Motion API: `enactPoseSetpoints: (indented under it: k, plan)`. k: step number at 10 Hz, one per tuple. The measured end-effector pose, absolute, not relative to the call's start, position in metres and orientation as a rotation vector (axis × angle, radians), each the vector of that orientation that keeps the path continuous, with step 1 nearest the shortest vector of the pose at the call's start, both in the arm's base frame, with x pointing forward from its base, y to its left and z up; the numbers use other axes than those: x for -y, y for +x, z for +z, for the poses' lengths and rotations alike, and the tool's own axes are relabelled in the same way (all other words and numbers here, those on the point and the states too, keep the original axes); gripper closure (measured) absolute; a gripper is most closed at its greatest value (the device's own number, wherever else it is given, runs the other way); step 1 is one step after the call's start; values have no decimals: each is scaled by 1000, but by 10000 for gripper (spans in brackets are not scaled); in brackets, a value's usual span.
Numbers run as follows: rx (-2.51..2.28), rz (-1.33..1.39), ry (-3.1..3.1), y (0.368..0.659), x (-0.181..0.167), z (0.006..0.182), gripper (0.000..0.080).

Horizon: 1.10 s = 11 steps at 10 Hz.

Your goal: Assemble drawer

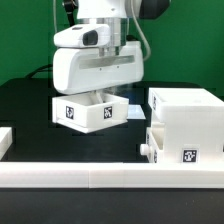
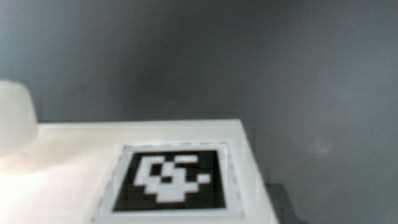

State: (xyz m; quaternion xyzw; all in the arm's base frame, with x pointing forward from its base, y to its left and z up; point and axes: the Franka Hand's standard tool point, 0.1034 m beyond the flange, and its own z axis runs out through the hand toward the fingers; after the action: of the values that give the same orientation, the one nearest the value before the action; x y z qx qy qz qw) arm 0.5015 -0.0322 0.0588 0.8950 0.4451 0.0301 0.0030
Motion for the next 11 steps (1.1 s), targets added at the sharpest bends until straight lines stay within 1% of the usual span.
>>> enactPoseSetpoints:
  k: [2,7,8,11]
  plan:
    - [-1648,75,2640,510,32,60,758]
    - [-2020,46,2350,509,36,59,757]
    - [-2113,19,2261,515,36,61,757]
    - [-2150,10,2229,526,26,57,757]
